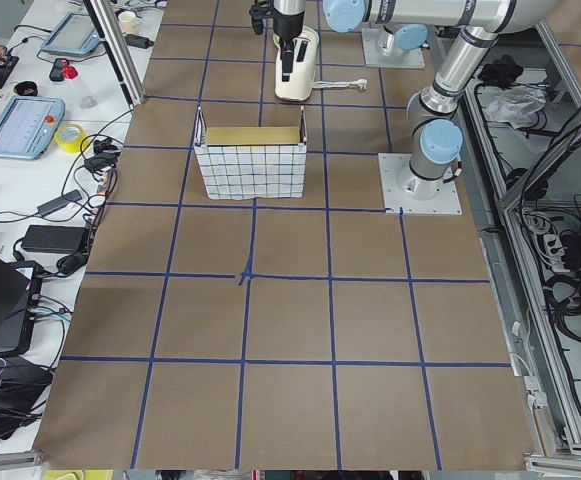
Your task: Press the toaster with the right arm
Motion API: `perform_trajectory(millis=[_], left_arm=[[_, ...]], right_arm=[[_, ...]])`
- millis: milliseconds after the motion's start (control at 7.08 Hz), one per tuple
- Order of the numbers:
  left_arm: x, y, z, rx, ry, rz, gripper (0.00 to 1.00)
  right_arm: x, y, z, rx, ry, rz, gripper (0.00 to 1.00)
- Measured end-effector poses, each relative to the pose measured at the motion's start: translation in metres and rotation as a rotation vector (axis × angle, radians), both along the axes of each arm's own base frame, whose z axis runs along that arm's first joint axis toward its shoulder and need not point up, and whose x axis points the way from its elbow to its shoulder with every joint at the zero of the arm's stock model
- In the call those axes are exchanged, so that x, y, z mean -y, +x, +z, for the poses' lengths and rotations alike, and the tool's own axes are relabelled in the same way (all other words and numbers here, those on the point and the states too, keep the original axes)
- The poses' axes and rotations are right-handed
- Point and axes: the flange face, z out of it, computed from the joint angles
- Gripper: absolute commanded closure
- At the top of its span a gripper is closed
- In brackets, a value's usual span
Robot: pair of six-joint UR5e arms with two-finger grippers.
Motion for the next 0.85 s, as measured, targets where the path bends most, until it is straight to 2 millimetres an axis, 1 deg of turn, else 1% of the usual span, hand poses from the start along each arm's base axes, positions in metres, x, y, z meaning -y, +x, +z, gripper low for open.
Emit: perform_trajectory(millis=[283, 848], left_arm=[[0.0, 0.0, 0.0, 0.0, 0.0, 0.0, 0.0], [0.0, 0.0, 0.0, 0.0, 0.0, 0.0, 0.0]], right_arm=[[0.0122, 0.0016, 0.0072, -0.004, -0.112, 0.045, 0.0], [0.0152, 0.0022, 0.0096, 0.0, -0.143, 0.055, 0.0]])
